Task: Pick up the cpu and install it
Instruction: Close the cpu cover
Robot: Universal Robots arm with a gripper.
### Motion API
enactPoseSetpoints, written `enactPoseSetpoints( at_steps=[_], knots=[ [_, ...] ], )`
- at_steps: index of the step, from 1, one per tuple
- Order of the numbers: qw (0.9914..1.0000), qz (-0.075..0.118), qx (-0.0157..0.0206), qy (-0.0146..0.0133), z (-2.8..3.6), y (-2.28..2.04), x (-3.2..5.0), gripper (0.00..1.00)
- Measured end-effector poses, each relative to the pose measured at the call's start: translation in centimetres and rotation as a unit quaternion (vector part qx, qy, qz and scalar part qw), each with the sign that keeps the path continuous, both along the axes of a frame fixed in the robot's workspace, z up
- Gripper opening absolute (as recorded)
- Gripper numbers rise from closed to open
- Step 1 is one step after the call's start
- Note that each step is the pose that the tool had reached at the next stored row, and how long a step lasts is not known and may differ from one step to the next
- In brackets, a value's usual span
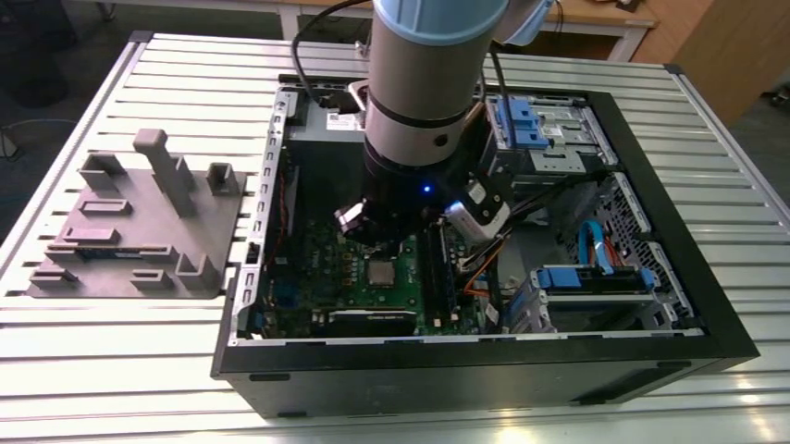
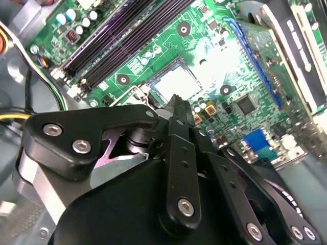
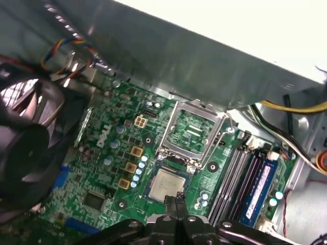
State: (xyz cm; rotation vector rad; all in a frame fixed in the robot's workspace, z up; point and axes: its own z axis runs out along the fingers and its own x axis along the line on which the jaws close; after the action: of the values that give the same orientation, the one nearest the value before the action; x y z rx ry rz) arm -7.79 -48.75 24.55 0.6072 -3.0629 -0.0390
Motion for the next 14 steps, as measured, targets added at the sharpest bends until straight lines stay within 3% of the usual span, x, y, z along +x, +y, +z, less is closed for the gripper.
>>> enactPoseSetpoints(
  at_steps=[5, 14],
  knots=[
    [0.99921, 0.04, 0.0, 0.0, 0.0, 0.0, 0.0, 0.1],
    [0.9948, 0.102, 0.0001, 0.0, 0.0, 0.0, 0.0, 0.1]
  ],
)
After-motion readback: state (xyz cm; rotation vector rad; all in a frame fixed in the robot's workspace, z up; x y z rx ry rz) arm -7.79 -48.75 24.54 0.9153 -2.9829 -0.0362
